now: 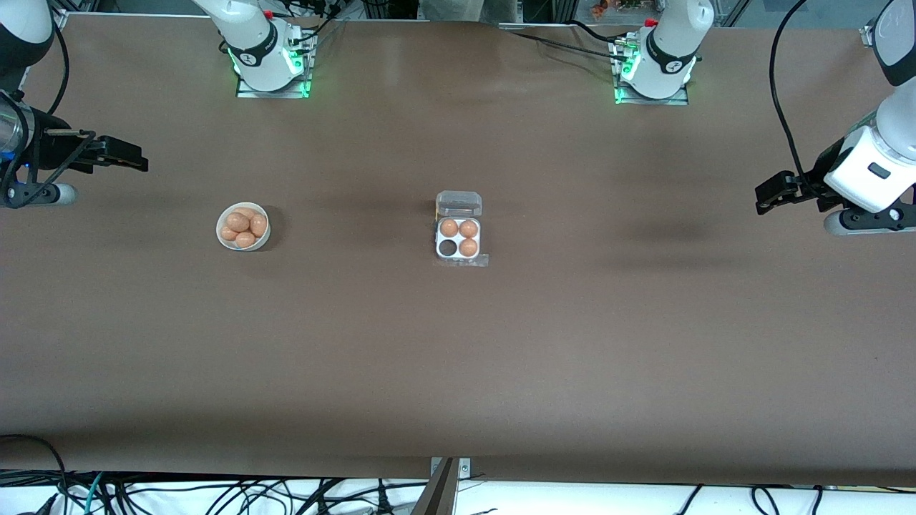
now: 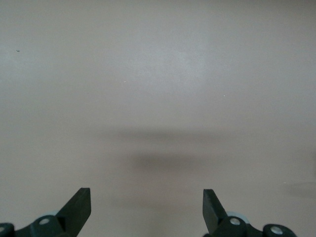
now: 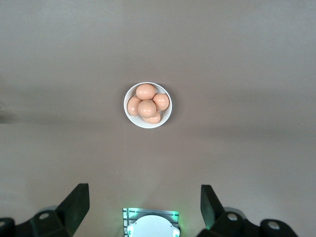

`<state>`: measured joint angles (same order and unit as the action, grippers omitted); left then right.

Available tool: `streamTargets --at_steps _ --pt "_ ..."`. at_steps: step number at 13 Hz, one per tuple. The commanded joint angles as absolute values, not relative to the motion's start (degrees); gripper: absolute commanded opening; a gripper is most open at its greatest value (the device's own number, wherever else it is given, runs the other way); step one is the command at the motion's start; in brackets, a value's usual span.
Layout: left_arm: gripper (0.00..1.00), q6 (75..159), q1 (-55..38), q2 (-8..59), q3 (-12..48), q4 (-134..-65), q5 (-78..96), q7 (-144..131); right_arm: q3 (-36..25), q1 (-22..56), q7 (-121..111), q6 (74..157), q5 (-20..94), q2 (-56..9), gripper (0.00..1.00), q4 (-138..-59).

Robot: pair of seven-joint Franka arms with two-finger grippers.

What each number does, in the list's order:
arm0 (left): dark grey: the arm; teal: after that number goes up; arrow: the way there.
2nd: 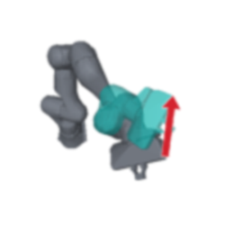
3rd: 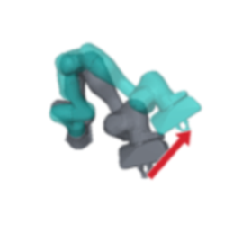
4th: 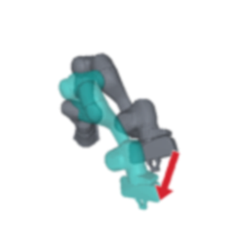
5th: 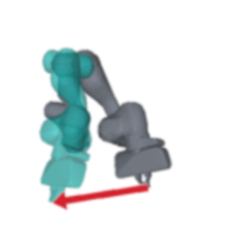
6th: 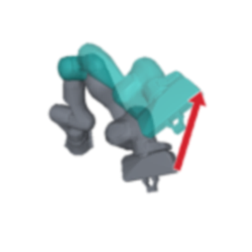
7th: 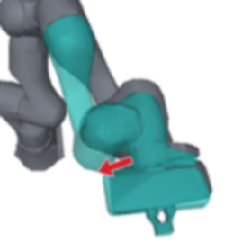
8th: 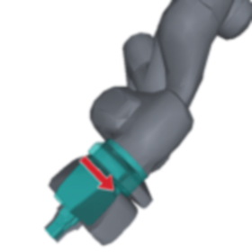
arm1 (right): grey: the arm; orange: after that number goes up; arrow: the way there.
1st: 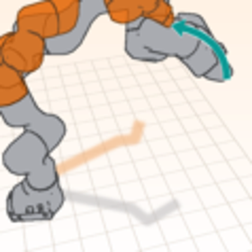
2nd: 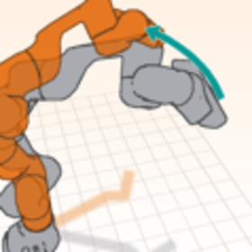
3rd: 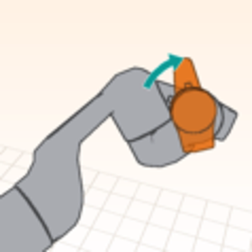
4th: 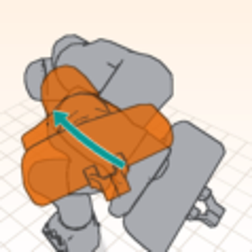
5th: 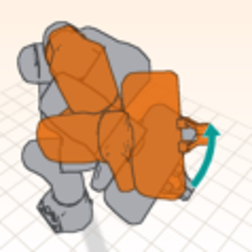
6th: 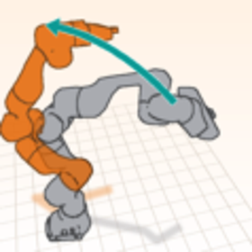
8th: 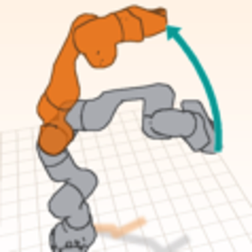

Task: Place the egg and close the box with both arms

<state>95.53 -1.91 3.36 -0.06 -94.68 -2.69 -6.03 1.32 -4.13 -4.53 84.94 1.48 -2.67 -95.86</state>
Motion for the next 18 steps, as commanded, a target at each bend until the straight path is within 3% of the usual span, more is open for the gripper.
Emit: streamTargets --at_steps 1,9,12,15,18 --pt "1.0 95.3 -1.6 4.0 0.1 -93.1 -2.2 -5.2 2.0 -4.7 -4.5 84.6 0.9 -1.1 1.0 -97.2" --pt "1.0 95.3 -1.6 4.0 0.1 -93.0 -2.2 -4.9 4.1 -4.7 -0.4 84.7 0.9 0.2 1.0 -98.2" --pt "1.0 95.4 -1.6 4.0 0.2 -93.0 -2.1 -4.8 5.0 -4.7 0.5 87.3 1.5 1.1 1.0 -103.1" --pt "1.0 95.4 -1.7 4.0 0.3 -92.9 -1.4 -4.8 5.0 -4.7 0.4 98.7 1.6 5.6 1.0 -116.1" --pt "1.0 95.4 -1.7 4.0 0.2 -92.3 -0.1 -4.8 5.0 -4.7 -0.3 110.0 1.5 4.3 1.0 -124.3"
